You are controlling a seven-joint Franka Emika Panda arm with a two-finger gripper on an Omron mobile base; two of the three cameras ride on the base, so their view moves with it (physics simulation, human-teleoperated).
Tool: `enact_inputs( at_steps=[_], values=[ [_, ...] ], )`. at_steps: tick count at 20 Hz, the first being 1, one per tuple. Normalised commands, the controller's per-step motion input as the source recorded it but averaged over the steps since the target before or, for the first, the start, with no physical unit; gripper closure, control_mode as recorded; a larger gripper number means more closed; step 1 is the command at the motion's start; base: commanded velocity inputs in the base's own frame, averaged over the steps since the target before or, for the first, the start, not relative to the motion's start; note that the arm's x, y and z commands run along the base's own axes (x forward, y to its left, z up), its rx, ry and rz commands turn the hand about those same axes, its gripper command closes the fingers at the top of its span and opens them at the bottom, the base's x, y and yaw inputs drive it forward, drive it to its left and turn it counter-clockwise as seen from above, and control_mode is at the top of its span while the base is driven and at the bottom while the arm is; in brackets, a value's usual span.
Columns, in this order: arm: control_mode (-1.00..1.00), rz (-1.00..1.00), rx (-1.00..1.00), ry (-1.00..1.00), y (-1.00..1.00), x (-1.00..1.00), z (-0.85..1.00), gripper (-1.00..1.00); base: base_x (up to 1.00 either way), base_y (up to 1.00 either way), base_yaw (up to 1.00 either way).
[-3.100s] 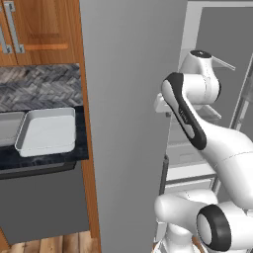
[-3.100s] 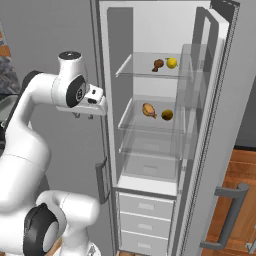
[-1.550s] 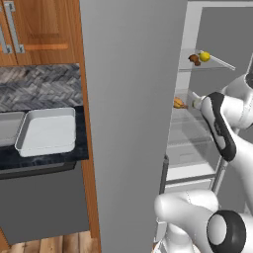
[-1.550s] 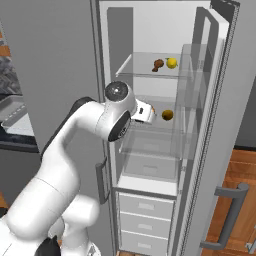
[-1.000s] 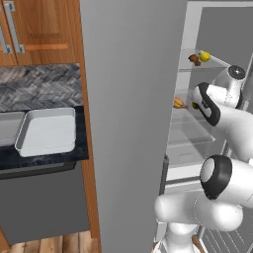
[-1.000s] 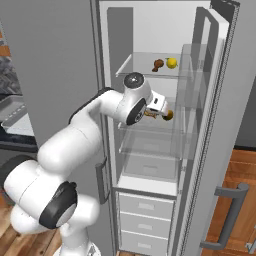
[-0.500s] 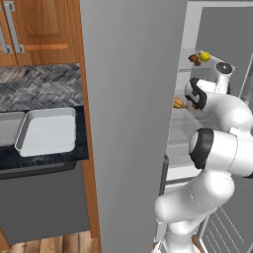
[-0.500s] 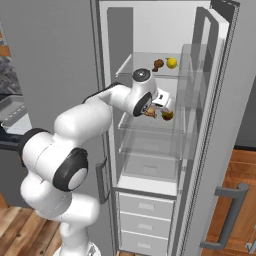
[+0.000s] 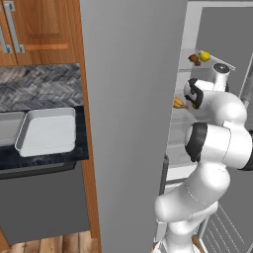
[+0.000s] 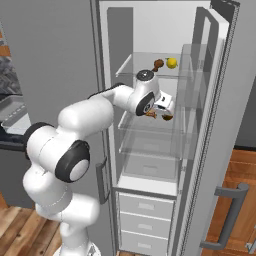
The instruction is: Place one lemon and one chicken drumstick in each tupperware on the nearby counter, to pack two identical lunches.
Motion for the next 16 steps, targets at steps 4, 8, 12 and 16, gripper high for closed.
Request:
enact_inputs(
  at_steps=[4,8,12,16],
  values=[
    [-1.0,0.0,0.0,0.0,-0.27,0.16,-0.03,-1.0,0.0,0.0,0.0],
    [-1.0,0.0,0.0,0.0,-0.23,0.42,-0.17,-1.0,0.0,0.0,0.0],
    [-1.0,0.0,0.0,0.0,-0.18,0.51,-0.23,-1.0,0.0,0.0,0.0],
    [-1.0,0.0,0.0,0.0,-0.16,0.63,-0.23,-1.0,0.0,0.0,0.0]
  ],
)
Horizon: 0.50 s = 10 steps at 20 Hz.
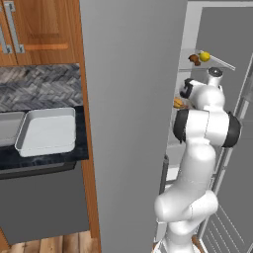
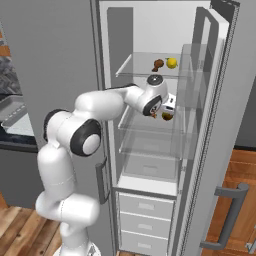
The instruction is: Place one lemon and one chicken drumstick in each tupperware on the nearby counter, to pack two identical lunches.
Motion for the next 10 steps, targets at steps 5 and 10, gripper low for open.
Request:
enact_inputs(
  at_steps=[5,10],
  values=[
    [-1.0,0.0,0.0,0.0,-0.19,0.66,-0.25,-1.0,0.0,0.0,0.0],
    [-1.0,0.0,0.0,0.0,-0.27,0.58,-0.32,-1.0,0.0,0.0,0.0]
  ],
)
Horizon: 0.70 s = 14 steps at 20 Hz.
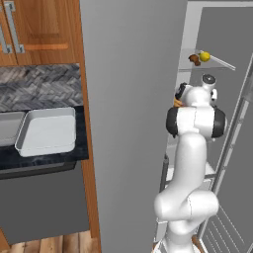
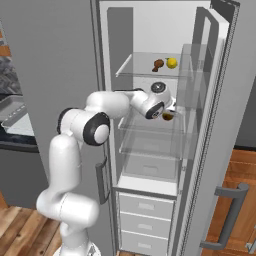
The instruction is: Place one lemon and one chicken drumstick in each tupperware on the nearby counter, to pack two identical lunches.
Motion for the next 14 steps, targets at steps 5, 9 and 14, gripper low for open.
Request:
enact_inputs(
  at_steps=[5,9,14],
  values=[
    [-1.0,0.0,0.0,0.02,-0.01,0.05,-0.33,1.0,0.0,0.0,0.0],
    [-1.0,0.0,0.0,0.0,0.06,-0.2,0.0,1.0,0.0,0.0,0.0],
    [-1.0,-0.09,0.06,-0.02,0.41,-0.99,0.21,1.0,0.0,0.0,0.0]
  ],
)
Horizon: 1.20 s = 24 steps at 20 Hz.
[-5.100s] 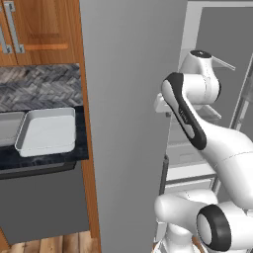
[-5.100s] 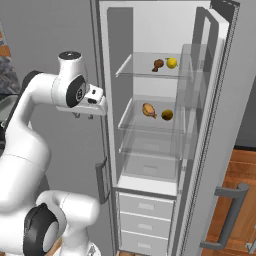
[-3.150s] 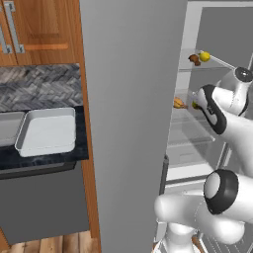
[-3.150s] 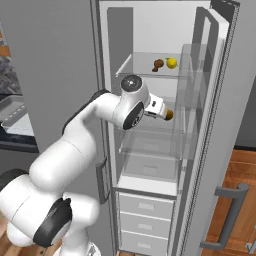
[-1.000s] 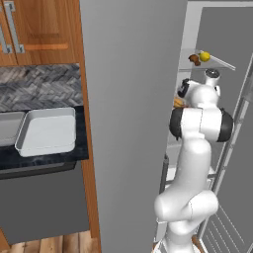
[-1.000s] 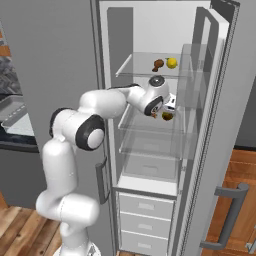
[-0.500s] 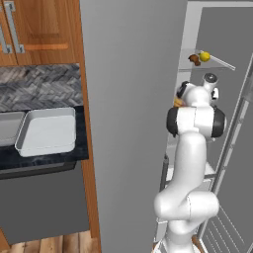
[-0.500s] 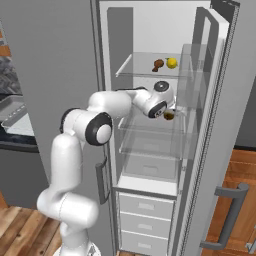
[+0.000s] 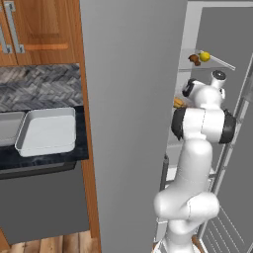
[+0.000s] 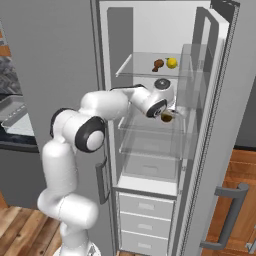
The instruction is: Place one lemon and one chicken drumstick in each tupperware on the nearby counter, to pack two identical lunches.
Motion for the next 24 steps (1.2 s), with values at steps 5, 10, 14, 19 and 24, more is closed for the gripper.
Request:
enact_inputs(
  at_steps=[5,10,14,19,24],
  values=[
    [-1.0,-0.13,0.11,-0.01,0.7,-1.0,0.64,1.0,0.0,0.0,0.0],
    [-1.0,-0.2,0.07,0.0,0.57,-1.0,1.0,1.0,0.0,0.0,0.0],
    [-1.0,-0.1,0.04,-0.07,0.46,-1.0,0.78,1.0,0.0,0.0,0.0],
    [-1.0,-0.03,0.0,-0.09,0.62,-1.0,0.14,1.0,0.0,0.0,0.0],
    [-1.0,0.0,0.03,-0.02,0.53,-1.0,0.09,1.0,0.0,0.0,0.0]
  ],
)
